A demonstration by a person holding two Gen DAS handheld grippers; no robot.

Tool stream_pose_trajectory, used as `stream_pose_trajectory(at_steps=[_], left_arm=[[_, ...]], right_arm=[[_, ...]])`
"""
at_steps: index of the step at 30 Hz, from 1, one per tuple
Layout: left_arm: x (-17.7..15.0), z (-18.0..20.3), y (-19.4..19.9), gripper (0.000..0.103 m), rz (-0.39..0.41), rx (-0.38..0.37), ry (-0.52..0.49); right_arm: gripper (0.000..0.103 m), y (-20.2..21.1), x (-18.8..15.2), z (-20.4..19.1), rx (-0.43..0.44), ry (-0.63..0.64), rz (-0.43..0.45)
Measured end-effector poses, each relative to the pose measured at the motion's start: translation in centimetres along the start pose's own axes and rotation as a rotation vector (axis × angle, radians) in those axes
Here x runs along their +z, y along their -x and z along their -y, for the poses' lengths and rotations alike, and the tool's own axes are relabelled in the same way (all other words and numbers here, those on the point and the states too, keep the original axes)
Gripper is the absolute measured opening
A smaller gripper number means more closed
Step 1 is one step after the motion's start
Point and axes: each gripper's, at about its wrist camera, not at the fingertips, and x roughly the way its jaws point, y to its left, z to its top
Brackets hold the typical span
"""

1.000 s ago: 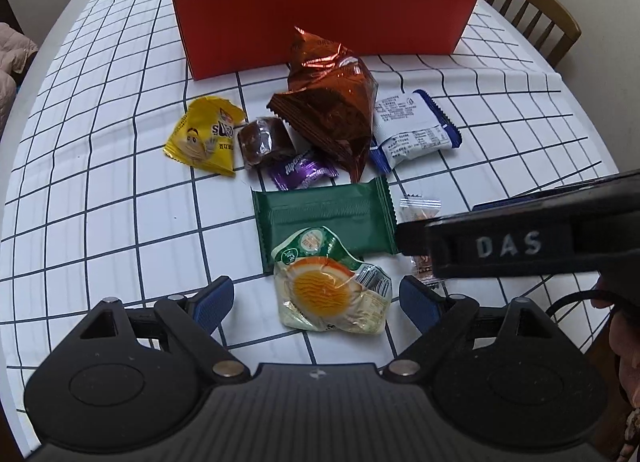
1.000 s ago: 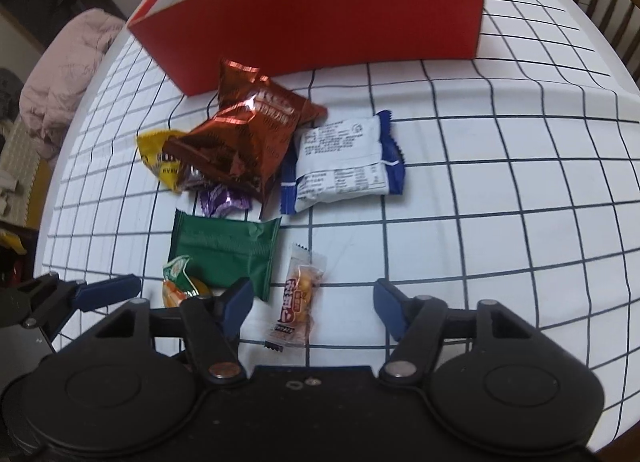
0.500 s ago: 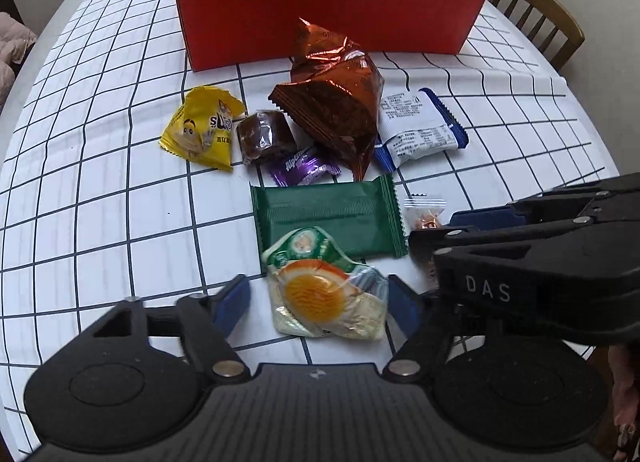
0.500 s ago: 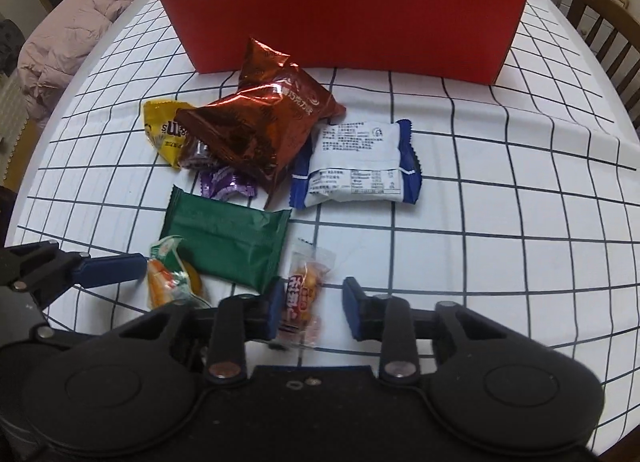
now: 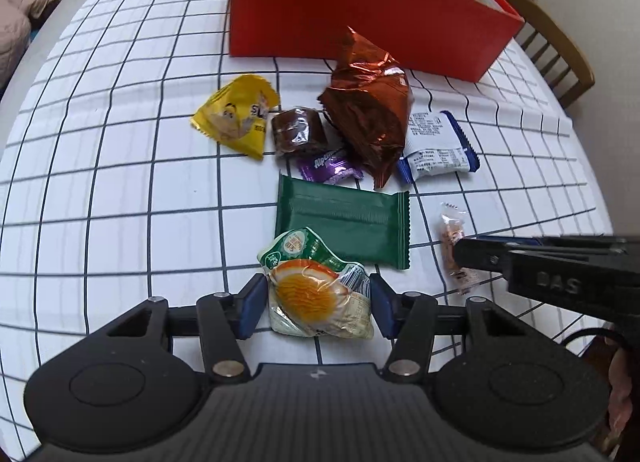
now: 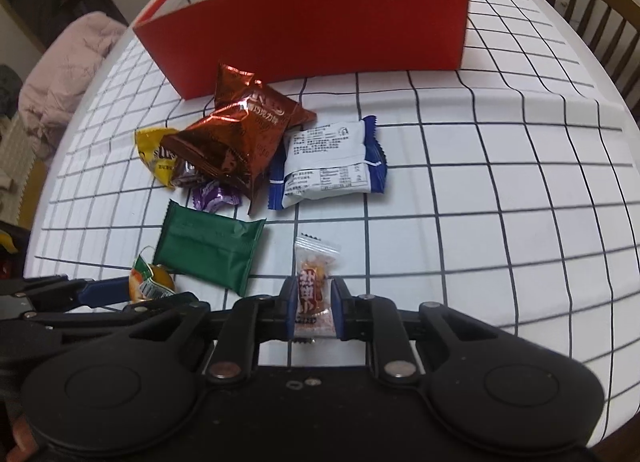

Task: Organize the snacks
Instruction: 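Grasp the round cake packet with the left tool while the right tool grasps the small clear candy, then carry the cake packet with the left tool while the right tool carries the candy over the box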

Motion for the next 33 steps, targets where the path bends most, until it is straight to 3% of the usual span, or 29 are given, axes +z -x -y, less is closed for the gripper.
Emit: stream_pose_trajectory(at_steps=[7, 13, 20, 30, 33], left_arm=[[-0.1, -0.6, 2.1, 0.054, 0.028, -0.026, 0.035], [-0.4, -1.0, 3.2, 0.054, 0.047, -0.028, 0.050], [-1.0, -1.5, 4.2, 0.054, 0.066, -0.033, 0.061], [-1.8, -2.3, 5.0, 0.054, 0.091, -0.033, 0.071], [-1.9, -2.5, 5.1, 0.054, 0.091, -0.033, 0.076]], right_arm=[[0.017, 2.3, -0.4, 0.9, 0.050, -0.029, 0.032], [0.019, 1.2, 0.2, 0.8, 0.084, -0.051, -0.009], [0.026, -0.7, 0.7, -0.4, 0.040, 0.025, -0.059], [0.026, -2.5, 0.3, -3.2, -0.116, 0.240, -0.052], [0.019, -2.7, 0.0, -4.0, -0.144, 0.278, -0.038]])
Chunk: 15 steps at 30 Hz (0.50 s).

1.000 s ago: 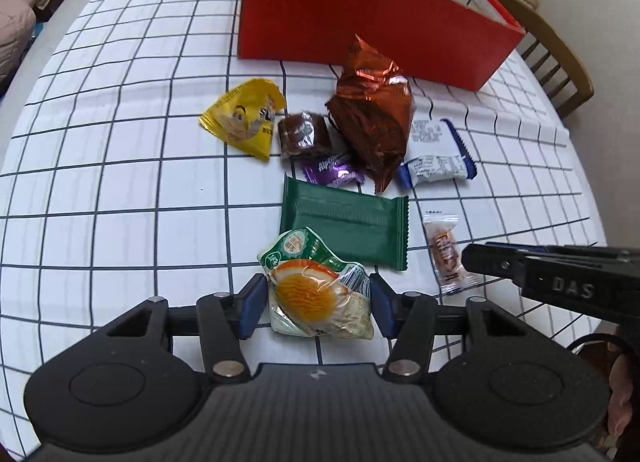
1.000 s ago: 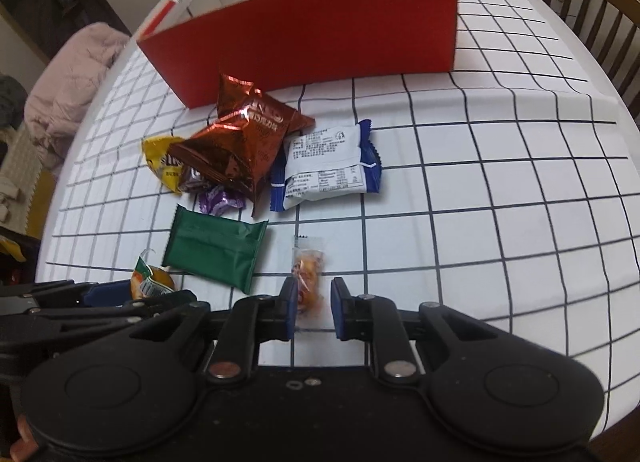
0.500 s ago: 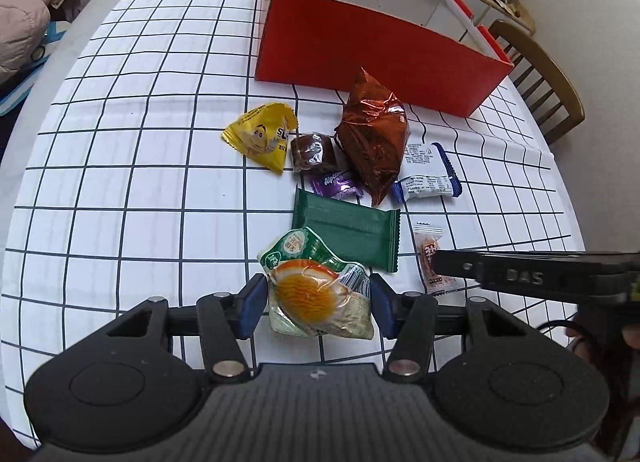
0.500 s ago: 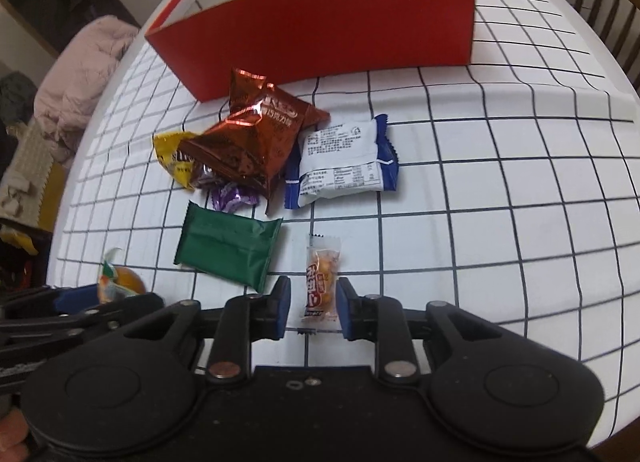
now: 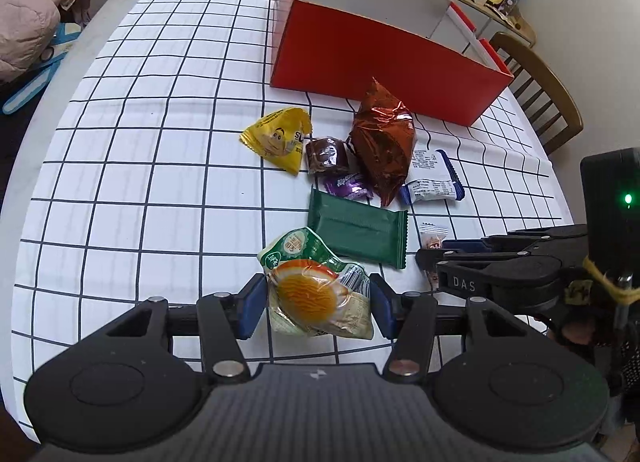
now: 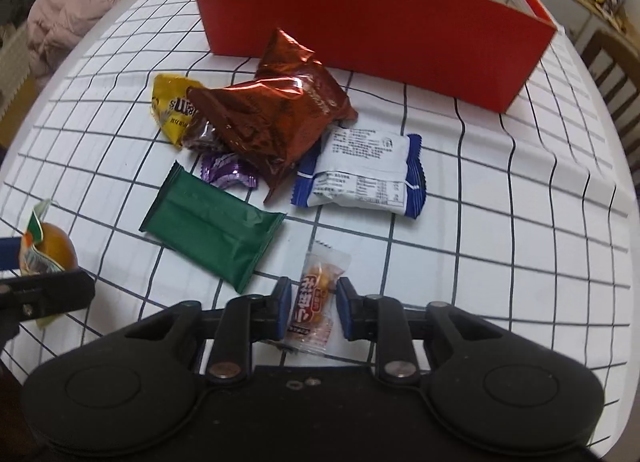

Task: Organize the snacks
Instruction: 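Carry the cake packet with the left tool while the right tool carries the candy over the box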

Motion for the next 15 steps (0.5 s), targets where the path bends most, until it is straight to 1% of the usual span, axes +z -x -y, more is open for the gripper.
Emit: stream_pose_trajectory(at_steps=[3, 7, 10, 15], left_arm=[[-0.1, -0.3, 0.1, 0.054, 0.003, -0.001, 0.004], [-0.1, -0.4, 0.3, 0.054, 0.007, -0.003, 0.005], [0.1, -0.5, 0.5, 0.054, 0.015, -0.009, 0.007], [0.8, -0.3, 1.2, 0.054, 0.032, -0.024, 0.004]], right_arm=[[0.016, 0.1, -0.2, -0.1, -0.003, -0.003, 0.012], [0.014, 0.4, -0.5, 0.4, -0.020, -0.022, 0.055], [0.013, 1.5, -0.8, 1.2, 0.013, -0.062, 0.097], [0.013, 4.4, -1.0, 1.8, 0.078, -0.081, 0.147]])
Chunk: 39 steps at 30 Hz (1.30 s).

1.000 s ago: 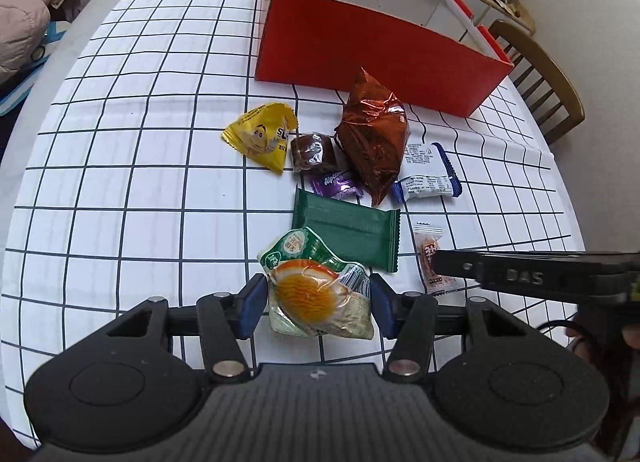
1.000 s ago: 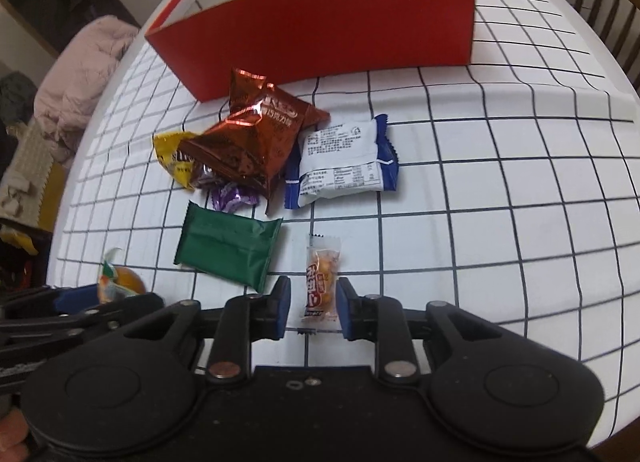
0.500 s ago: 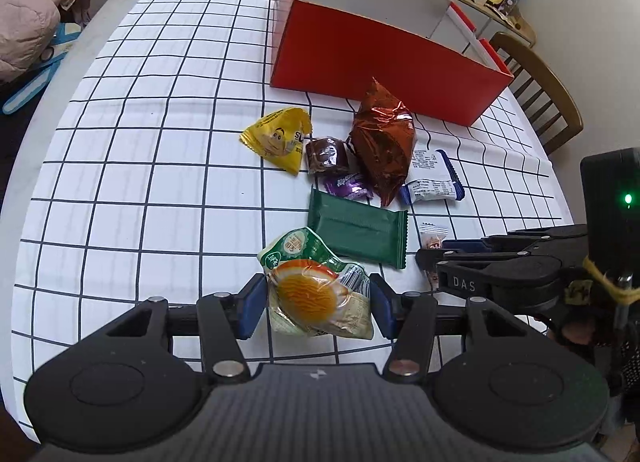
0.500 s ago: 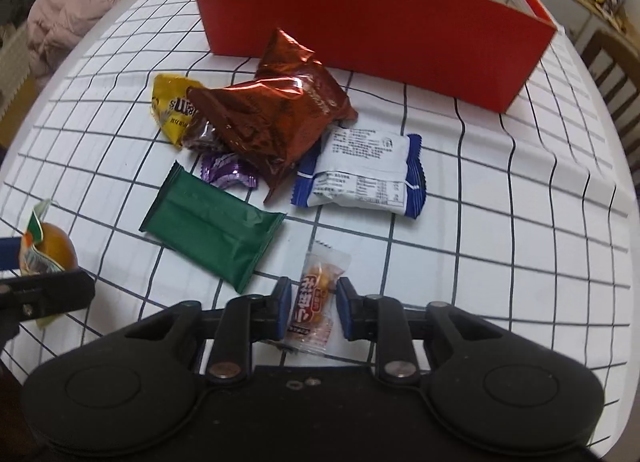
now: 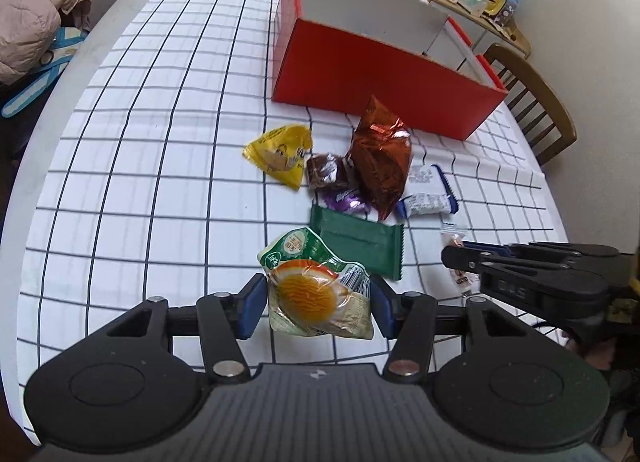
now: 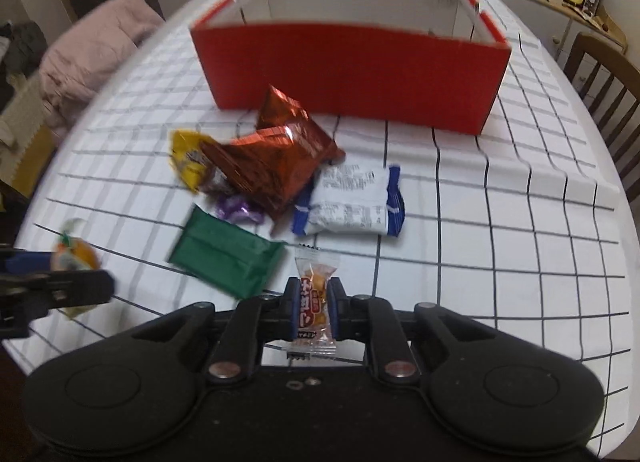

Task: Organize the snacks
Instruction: 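Carry the cake packet with the left tool while the right tool carries the candy over the box, then open both tools to drop the cake packet and candy into the box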

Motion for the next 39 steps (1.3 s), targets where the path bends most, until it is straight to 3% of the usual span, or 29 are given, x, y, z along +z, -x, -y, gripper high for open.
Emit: stream_pose_trajectory(at_steps=[7, 19, 28, 39], left_arm=[[2.7, 1.5, 1.7, 0.054, 0.045, 0.009, -0.034], [10.7, 5.6, 2.7, 0.054, 0.119, 0.026, -0.118], [17.5, 7.4, 0.3, 0.054, 0.135, 0.081, -0.123], [24.5, 8.0, -6.0, 0.054, 0.088, 0.156, -0.099]], right_arm=[[0.013, 3.9, 2.3, 1.0, 0.064, -0.026, 0.065], [0.013, 6.3, 9.3, 4.1, 0.075, -0.036, 0.183], [0.013, 5.0, 14.9, 6.0, 0.092, -0.029, 0.215], [0.013, -0.9, 20.0, 7.0, 0.107, -0.005, 0.139]])
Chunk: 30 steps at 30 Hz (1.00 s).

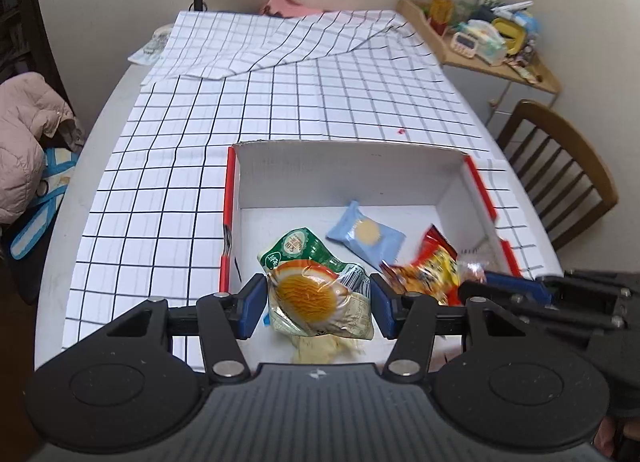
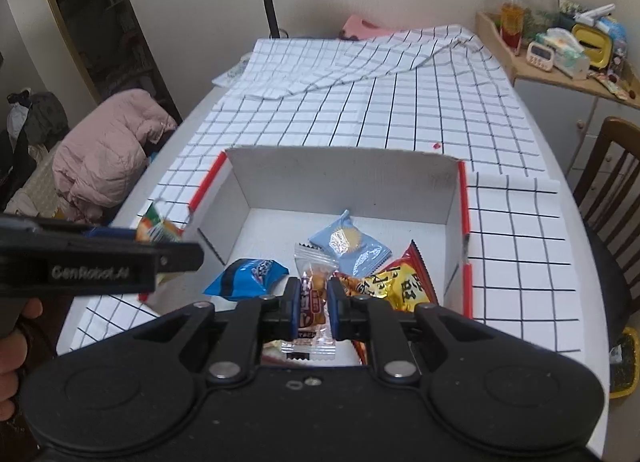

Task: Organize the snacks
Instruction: 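Open both tools to drop the cake packet and candy into the box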

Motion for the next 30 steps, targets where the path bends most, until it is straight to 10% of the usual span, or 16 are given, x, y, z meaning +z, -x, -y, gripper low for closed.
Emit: stream_pose_trajectory(at_steps=[30], left_arm=[[2.4, -1.1, -10.2, 0.059, -0.196, 0.067, 0.022]], right_arm=[[0.014, -10.1, 0.5, 1.2, 0.064, 0.010, -0.235]])
